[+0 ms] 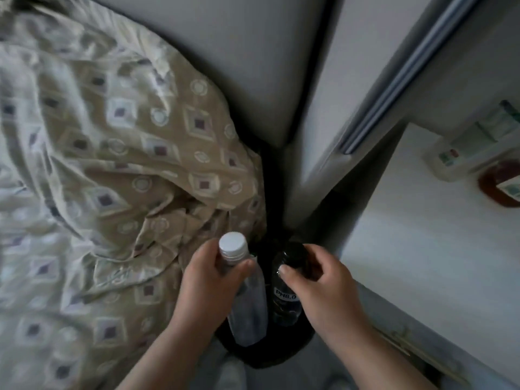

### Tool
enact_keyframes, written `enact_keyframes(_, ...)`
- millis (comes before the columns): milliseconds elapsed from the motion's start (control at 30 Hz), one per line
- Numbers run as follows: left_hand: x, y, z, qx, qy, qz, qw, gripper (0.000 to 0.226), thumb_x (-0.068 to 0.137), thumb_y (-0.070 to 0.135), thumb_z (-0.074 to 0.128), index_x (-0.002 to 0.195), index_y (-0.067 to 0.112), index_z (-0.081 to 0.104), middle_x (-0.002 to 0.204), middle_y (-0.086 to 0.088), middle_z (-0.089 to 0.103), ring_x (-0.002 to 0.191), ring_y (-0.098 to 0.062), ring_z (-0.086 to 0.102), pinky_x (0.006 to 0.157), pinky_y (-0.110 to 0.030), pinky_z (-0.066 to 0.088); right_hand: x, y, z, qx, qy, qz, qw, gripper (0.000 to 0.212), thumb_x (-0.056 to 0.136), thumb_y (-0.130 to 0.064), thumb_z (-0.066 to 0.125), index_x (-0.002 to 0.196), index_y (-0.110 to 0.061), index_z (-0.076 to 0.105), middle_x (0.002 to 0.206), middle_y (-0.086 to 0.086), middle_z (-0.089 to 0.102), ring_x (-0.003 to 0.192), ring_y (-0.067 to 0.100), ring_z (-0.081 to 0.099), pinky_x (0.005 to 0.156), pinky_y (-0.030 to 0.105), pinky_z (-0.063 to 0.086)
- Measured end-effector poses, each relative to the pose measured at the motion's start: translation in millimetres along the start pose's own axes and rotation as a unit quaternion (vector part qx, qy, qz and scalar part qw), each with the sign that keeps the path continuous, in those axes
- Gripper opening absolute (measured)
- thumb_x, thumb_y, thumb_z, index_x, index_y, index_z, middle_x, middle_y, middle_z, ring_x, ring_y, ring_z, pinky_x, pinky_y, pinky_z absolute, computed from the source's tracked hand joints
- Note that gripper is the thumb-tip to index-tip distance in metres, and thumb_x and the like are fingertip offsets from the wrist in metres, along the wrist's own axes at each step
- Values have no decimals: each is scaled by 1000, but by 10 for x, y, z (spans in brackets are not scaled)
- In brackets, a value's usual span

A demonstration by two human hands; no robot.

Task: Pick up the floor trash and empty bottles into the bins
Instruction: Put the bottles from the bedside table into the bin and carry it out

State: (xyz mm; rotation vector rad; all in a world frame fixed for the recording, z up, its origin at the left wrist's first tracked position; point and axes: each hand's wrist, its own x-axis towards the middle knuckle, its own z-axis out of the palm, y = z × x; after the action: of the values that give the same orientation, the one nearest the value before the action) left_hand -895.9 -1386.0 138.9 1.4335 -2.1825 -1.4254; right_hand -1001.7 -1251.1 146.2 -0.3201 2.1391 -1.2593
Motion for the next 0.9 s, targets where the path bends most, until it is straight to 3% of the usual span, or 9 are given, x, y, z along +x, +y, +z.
enact_keyframes(100, 118, -306, 267, 1, -33, -22, 999, 24, 77, 32, 75, 83, 33, 52, 80, 12, 62, 74, -1, 58, 61, -20, 43, 157, 368, 245, -29, -2, 19, 999, 18, 79, -29, 73, 94, -34, 64, 89, -14, 69, 86, -2, 62, 71, 21, 46)
enact_keyframes(200, 239, -606, 511, -27, -50, -52, 997, 24, 81, 30, 71, 97, 31, 53, 89, 15, 63, 84, -3, 60, 69, -22, 46, 293, 658, 412, -33, -8, 34, 999, 20, 80, -28, 73, 88, -41, 61, 86, -17, 67, 84, -3, 62, 70, 21, 46)
enact_keyframes(367, 472, -1077, 877, -31, -52, -95, 994, 22, 83, 24, 70, 100, 20, 56, 94, 3, 65, 89, -12, 61, 78, -28, 45, 476, 1054, 561, -28, -3, 49, 998, 21, 81, -29, 72, 85, -44, 58, 88, -17, 68, 85, -1, 63, 76, 25, 50)
enact_keyframes(433, 557, -1296, 1019, -31, -49, -114, 992, 21, 80, 19, 73, 95, 10, 61, 95, -4, 68, 93, -19, 63, 81, -33, 48, 513, 1168, 587, -28, 0, 56, 998, 21, 81, -29, 72, 84, -43, 58, 88, -19, 67, 85, -2, 62, 74, 22, 49)
enact_keyframes(533, 600, -1544, 1159, -7, -79, -168, 983, 30, 79, 18, 74, 104, 5, 65, 107, -13, 68, 104, -29, 62, 91, -42, 49, 558, 1310, 611, -25, 10, 66, 997, 23, 80, -27, 73, 81, -44, 58, 87, -19, 67, 84, -4, 63, 72, 19, 48)
enact_keyframes(700, 676, -1637, 1362, -35, -61, -196, 978, 27, 83, 11, 68, 109, 4, 65, 113, -14, 66, 109, -28, 60, 84, -27, 39, 588, 1512, 613, -46, 5, 87, 995, 22, 79, -26, 73, 79, -42, 58, 83, -20, 66, 80, -7, 61, 68, 17, 46)
enact_keyframes(833, 657, -1645, 1440, -27, -46, -219, 974, 41, 81, 26, 70, 116, 8, 60, 119, -12, 64, 116, -29, 58, 101, -40, 44, 675, 1625, 640, -90, -16, 99, 991, 19, 80, -27, 71, 94, -36, 60, 91, -16, 65, 88, 6, 62, 75, 22, 47)
enact_keyframes(900, 556, -1615, 1378, -8, -31, -209, 977, 49, 82, 30, 69, 124, 8, 54, 127, -11, 60, 122, -28, 54, 104, -42, 42, 713, 1646, 693, -117, -34, 99, 988, 24, 82, -25, 68, 105, -28, 63, 94, -13, 64, 91, 8, 60, 72, 16, 42)
